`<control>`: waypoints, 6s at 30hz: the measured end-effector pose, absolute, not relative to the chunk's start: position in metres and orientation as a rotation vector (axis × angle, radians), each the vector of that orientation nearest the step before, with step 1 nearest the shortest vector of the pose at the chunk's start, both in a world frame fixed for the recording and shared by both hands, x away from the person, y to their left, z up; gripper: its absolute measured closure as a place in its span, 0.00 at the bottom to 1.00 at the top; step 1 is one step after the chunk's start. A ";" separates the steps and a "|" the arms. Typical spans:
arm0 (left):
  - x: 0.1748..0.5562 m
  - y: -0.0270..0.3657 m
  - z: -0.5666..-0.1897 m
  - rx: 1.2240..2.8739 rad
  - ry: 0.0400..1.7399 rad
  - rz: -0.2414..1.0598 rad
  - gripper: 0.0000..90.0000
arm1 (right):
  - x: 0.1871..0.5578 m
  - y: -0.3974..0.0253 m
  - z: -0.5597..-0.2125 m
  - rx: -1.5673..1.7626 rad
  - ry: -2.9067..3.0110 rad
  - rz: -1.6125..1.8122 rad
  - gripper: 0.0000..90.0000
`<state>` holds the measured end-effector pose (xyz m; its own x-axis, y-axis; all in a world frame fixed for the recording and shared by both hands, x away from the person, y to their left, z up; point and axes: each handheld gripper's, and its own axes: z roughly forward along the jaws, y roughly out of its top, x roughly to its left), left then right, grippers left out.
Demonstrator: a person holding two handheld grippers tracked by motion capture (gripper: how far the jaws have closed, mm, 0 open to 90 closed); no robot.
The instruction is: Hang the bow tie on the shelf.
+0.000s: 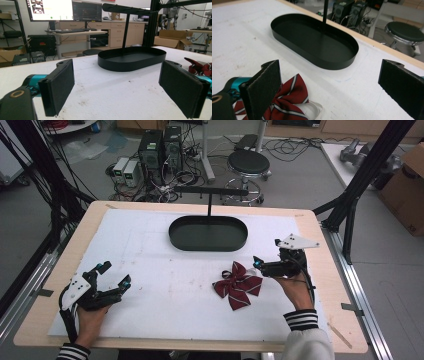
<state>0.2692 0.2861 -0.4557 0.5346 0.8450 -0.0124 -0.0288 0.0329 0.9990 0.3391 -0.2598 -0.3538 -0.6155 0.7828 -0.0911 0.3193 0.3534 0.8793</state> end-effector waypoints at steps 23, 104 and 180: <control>0.270 0.286 -0.456 1.379 0.773 0.784 0.15 | 0.391 -0.239 -0.375 0.994 2.487 0.741 0.06; 0.270 0.287 -0.456 1.375 0.780 0.777 0.15 | 0.407 -0.216 -0.398 1.080 2.689 0.572 0.97; 0.272 0.289 -0.456 1.366 0.790 0.750 0.15 | 0.494 -0.148 -0.271 0.944 1.983 1.332 0.97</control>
<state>0.2717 0.2886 -0.4556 0.5434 0.8380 -0.0504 -0.0072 0.0647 0.9979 0.4939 -0.1484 -0.2708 -0.5915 0.8035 -0.0677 0.2411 0.2563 0.9360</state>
